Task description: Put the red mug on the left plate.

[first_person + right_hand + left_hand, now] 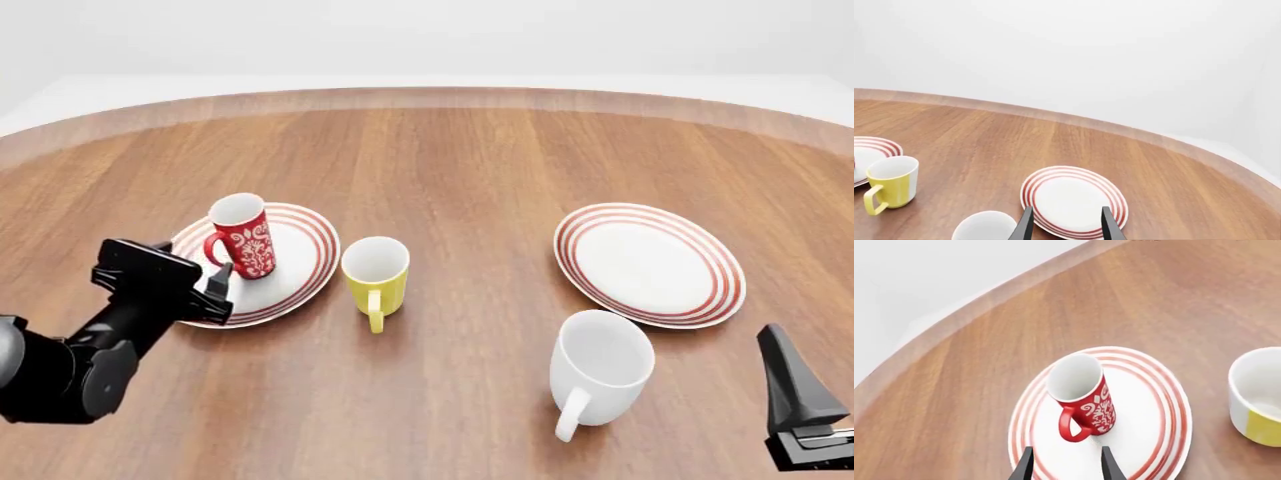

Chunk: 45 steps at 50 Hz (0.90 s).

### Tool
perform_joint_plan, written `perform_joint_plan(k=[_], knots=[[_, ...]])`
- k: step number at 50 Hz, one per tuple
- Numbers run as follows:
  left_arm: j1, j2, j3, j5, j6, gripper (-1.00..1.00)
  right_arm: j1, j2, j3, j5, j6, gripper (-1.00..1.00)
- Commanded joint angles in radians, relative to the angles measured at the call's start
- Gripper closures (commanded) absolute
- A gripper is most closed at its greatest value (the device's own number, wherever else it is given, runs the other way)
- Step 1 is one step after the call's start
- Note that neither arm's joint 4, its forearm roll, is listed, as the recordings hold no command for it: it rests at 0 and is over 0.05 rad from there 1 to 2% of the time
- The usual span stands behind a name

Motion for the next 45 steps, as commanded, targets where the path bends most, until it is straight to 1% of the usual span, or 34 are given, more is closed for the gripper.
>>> perform_joint_plan(k=[1,13,26,32,35,39,45], knots=[[-0.021,-0.013,0.021,-0.006,-0.024,-1.00,0.000,0.000,0.001,0.001,-0.002,-1.00],[-0.047,-0.028,0.043,-0.015,-0.047,-1.00,0.001,0.000,0.002,0.001,-0.002,-1.00],[-0.091,-0.034,0.085,-0.052,-0.080,-1.00,0.001,0.000,0.002,0.002,-0.003,-1.00],[-0.140,-0.040,0.117,-0.078,-0.110,-1.00,0.000,0.000,0.003,0.004,-0.003,-1.00],[-0.150,-0.041,0.125,-0.085,-0.115,-1.00,0.000,0.000,0.003,0.004,-0.004,-1.00],[-0.195,-0.052,0.160,-0.107,-0.138,-1.00,0.000,0.000,0.004,0.005,-0.002,-1.00],[-0.224,-0.069,0.186,-0.119,-0.160,-1.00,0.000,0.000,0.004,0.006,-0.002,-1.00]])
